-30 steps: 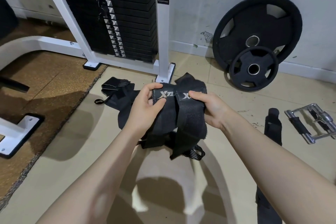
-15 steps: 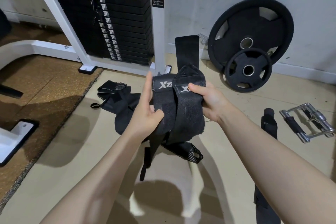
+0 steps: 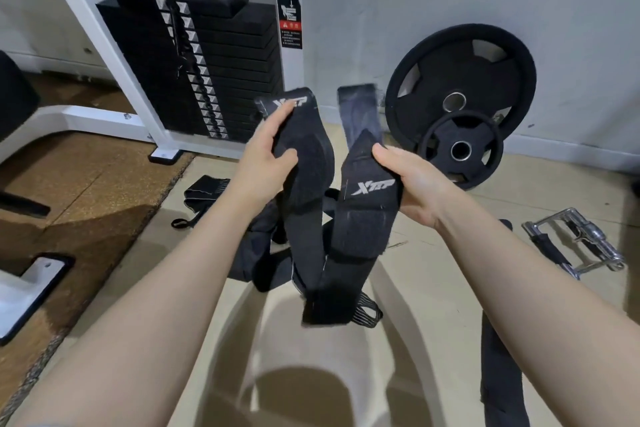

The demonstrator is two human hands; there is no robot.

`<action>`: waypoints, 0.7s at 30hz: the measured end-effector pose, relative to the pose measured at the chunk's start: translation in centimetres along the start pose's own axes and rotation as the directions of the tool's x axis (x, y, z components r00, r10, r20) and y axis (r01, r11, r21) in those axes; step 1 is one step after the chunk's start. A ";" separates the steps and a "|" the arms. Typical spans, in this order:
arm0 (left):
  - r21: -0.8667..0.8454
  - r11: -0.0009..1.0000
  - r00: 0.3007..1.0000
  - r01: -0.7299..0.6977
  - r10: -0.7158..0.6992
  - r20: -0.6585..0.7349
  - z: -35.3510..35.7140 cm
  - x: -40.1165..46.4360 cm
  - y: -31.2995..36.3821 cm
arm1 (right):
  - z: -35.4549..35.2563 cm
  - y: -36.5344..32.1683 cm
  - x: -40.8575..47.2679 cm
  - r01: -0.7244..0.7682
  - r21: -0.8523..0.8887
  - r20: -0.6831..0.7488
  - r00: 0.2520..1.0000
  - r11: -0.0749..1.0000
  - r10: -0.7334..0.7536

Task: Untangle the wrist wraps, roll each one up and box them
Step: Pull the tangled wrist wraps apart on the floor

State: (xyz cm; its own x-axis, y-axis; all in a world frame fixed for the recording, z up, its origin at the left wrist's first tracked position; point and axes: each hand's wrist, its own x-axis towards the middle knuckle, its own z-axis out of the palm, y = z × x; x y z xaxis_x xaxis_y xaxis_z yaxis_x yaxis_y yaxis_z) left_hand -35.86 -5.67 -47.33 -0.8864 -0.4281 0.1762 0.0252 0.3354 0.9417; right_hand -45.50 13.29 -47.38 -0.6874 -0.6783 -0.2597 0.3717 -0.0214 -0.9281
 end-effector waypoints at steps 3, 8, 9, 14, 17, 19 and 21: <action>-0.052 0.998 0.999 -0.042 0.041 -0.014 0.1 1.0 0.8 | 0.0 0.3 -0.4 -0.005 -0.128 0.085 0.996 0.992 0.016; -0.137 0.988 0.996 -0.073 0.079 0.039 0.6 1.5 1.5 | 1.4 1.0 0.0 0.044 -0.302 0.086 0.996 0.952 -0.019; -0.148 0.986 0.996 -0.073 0.081 0.047 0.6 1.5 1.6 | 1.6 1.1 0.2 0.052 -0.313 0.089 0.996 0.948 -0.025; -0.124 0.986 0.993 -0.108 0.101 -0.060 0.6 1.0 1.8 | 1.9 1.4 0.3 0.159 -0.335 0.123 0.985 0.929 -0.125; -0.145 0.986 0.994 -0.088 0.076 -0.082 0.6 0.3 0.9 | 0.9 1.5 0.7 0.211 -0.187 -0.012 0.976 0.959 -0.217; -0.125 0.990 0.998 -0.059 0.062 0.020 0.7 -0.8 0.3 | -0.1 1.3 0.8 0.179 -0.069 0.007 0.984 0.982 -0.179; -0.118 0.993 0.993 -0.031 0.043 0.107 0.9 -1.6 -0.3 | -0.7 1.5 0.8 0.043 0.047 0.101 0.994 0.998 -0.048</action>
State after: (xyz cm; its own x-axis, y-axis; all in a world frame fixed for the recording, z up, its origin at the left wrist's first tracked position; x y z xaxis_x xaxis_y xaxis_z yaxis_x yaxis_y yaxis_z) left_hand -34.83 -4.35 -48.20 -0.9288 -0.3209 0.1851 0.1065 0.2473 0.9631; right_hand -45.88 13.24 -49.18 -0.6381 -0.7469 -0.1868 0.3704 -0.0852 -0.9249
